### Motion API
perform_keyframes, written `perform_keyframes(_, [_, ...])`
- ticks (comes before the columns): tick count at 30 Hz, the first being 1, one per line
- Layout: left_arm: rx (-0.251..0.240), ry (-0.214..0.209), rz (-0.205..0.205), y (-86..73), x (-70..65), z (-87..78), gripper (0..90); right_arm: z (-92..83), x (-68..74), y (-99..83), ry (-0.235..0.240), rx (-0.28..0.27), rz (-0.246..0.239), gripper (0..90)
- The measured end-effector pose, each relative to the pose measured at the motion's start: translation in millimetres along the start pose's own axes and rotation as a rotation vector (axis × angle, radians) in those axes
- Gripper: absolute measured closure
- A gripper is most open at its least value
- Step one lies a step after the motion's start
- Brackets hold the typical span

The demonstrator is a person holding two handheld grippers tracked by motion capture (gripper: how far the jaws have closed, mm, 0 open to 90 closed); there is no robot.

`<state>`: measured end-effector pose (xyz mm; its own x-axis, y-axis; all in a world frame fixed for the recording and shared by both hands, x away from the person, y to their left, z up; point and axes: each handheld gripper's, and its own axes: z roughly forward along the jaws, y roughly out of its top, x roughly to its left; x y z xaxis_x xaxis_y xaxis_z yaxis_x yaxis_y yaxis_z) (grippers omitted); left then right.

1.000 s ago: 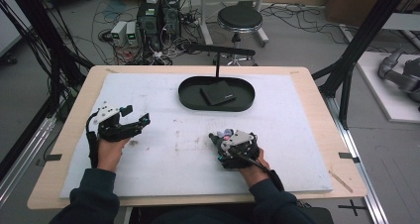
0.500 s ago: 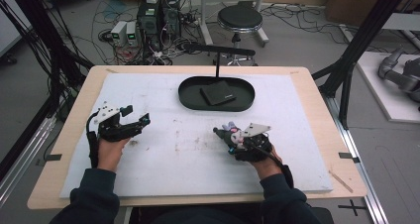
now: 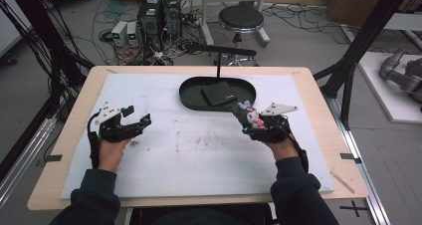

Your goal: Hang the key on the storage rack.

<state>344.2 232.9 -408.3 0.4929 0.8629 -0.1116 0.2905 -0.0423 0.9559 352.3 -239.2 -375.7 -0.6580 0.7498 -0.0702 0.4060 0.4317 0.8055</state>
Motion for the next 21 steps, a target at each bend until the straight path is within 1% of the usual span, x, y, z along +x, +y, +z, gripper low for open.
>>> perform_keyframes(5, [-0.004,-0.002,-0.001,0.1,0.0,-0.1,24.3,-3.7,-16.0,26.2,-0.046,-0.009,-0.030,37.2])
perform_keyframes(11, [-0.008,-0.006,-0.002,0.0,0.4,0.1,24.3,-1.2,-32.4,58.9,-0.094,-0.014,-0.063,37.1])
perform_keyframes(14, [-0.008,-0.007,-0.002,-0.1,0.9,0.2,24.3,1.9,-41.5,73.8,-0.112,-0.024,-0.064,37.1])
perform_keyframes(17, [-0.007,-0.007,-0.003,-0.2,1.3,0.5,24.3,6.3,-51.2,86.3,-0.138,-0.016,-0.066,37.1])
perform_keyframes(18, [-0.008,-0.007,-0.004,-0.3,1.4,0.6,24.3,7.6,-54.5,89.8,-0.146,-0.023,-0.066,37.1])
perform_keyframes(20, [-0.009,-0.010,-0.005,-0.4,1.7,0.8,24.3,10.4,-60.7,96.9,-0.159,-0.011,-0.061,37.1])
perform_keyframes(21, [-0.009,-0.009,-0.004,-0.4,1.8,0.9,24.3,11.8,-64.2,100.3,-0.168,-0.016,-0.074,37.1])
